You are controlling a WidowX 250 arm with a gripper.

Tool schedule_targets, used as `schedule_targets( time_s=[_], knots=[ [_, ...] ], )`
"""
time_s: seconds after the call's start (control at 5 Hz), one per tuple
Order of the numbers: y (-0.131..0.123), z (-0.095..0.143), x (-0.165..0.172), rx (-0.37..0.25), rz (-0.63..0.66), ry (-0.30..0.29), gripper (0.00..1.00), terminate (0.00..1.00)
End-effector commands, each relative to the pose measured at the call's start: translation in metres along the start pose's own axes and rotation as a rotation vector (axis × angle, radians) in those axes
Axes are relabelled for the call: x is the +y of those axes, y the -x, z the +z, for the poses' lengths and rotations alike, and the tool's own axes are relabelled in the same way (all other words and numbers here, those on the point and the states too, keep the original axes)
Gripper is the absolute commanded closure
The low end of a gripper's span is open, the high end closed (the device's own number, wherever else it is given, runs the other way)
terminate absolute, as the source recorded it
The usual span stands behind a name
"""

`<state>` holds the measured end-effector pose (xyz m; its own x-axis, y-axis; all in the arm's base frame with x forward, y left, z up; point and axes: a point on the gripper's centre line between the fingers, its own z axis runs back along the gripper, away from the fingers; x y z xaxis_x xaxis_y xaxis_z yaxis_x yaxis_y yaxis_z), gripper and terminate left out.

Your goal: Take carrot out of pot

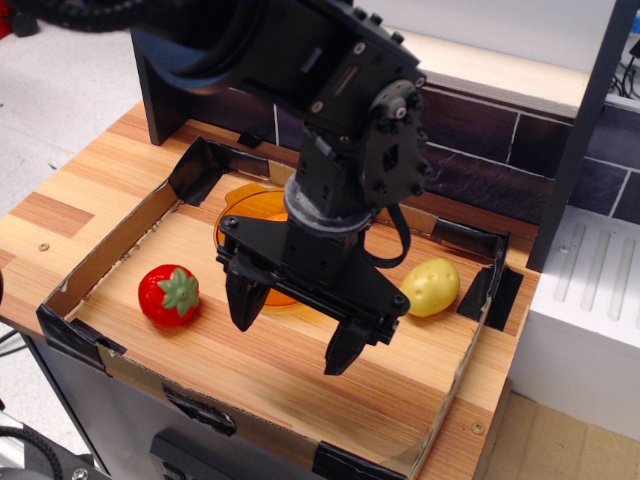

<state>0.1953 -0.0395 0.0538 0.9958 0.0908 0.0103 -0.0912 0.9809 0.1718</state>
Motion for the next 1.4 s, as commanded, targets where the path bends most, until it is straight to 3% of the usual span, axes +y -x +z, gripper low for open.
schedule_targets(
  time_s=[0.0, 0.2, 0.4, 0.6, 0.8, 1.0, 1.2],
  knots=[
    [0.0, 0.0, 0.0, 0.0, 0.0, 0.0, 0.0, 0.0],
    [-0.004, 0.018, 0.016, 0.011, -0.151, 0.051, 0.0, 0.0],
    [-0.012, 0.044, 0.034, -0.105, -0.363, 0.089, 0.0, 0.0],
    [-0.03, 0.052, 0.043, -0.193, -0.603, 0.004, 0.0, 0.0],
    [-0.048, 0.05, 0.04, -0.246, -0.849, -0.02, 0.0, 0.0],
    [-0.074, 0.048, 0.027, -0.225, -1.1, -0.066, 0.0, 0.0],
    [-0.092, 0.045, 0.021, -0.201, -1.246, -0.093, 0.0, 0.0]
  ],
)
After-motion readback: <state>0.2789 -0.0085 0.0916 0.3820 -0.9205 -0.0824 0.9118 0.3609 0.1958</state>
